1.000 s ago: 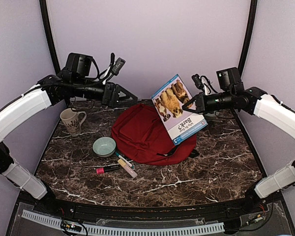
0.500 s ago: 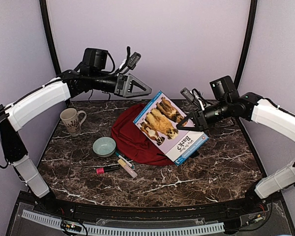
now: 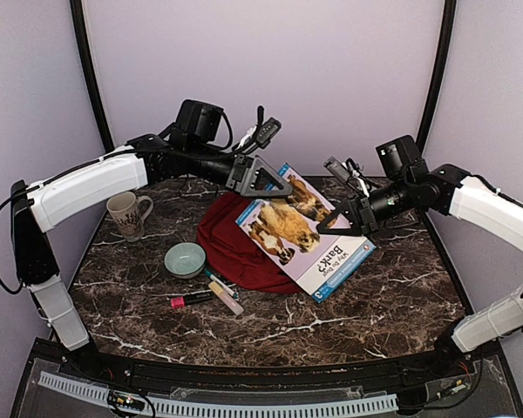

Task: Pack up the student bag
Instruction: Pass from the right arm to the left

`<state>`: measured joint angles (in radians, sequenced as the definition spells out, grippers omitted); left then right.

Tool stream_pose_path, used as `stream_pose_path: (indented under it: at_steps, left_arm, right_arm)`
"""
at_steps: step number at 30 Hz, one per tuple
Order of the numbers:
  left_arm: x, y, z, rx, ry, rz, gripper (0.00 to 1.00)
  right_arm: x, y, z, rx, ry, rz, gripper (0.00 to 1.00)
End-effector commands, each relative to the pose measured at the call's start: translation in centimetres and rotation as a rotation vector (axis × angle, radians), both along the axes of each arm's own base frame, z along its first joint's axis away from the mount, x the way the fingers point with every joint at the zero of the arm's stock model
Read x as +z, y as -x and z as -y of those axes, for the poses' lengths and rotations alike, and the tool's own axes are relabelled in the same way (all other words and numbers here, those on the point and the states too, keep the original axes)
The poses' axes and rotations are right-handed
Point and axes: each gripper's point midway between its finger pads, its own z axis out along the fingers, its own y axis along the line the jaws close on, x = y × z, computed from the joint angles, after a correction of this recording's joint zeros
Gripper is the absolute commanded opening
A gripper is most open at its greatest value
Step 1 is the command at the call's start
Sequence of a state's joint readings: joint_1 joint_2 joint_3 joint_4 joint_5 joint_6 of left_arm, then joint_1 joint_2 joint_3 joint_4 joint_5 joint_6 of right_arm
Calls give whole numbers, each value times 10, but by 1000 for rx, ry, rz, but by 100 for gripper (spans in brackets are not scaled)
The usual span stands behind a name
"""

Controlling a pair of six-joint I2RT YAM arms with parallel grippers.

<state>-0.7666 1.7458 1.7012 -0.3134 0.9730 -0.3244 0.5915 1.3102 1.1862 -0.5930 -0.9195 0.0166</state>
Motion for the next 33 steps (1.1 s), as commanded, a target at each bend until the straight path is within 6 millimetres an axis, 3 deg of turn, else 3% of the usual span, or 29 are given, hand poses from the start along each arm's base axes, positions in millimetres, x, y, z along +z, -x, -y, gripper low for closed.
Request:
stream_pose_path:
  at_steps: [1,5,8,11,15,22,29,31,33]
  left_arm:
    - [13,-17,-17,137,-32,107,82]
    - [17,-47,-42,337,-61,193,86]
    - [9,-51,-49,349,-71,185,86]
    - [9,-37,-40,236,-45,136,85]
    - [27,-11,-29,55,93,30,84]
    - [33,14,-25,-55,125,-8,82]
    - [1,29,-19,-93,39,-71,64]
    - [-4,34,-14,-107,24,-80,54]
    - [-6,35,-13,-107,22,-80,37]
  right_arm:
    - [31,26,0,121,-123,30,0]
    - [29,30,1,132,-113,0,0]
    - [32,31,0,136,-119,-7,0]
    - [37,33,-1,148,-132,-3,0]
    - [36,32,-3,155,-133,-29,0]
    - [32,28,-5,150,-117,-46,0]
    - [43,23,-8,138,-143,-27,0]
    - [47,21,-10,131,-155,-35,0]
    - [51,19,-11,127,-160,-37,0]
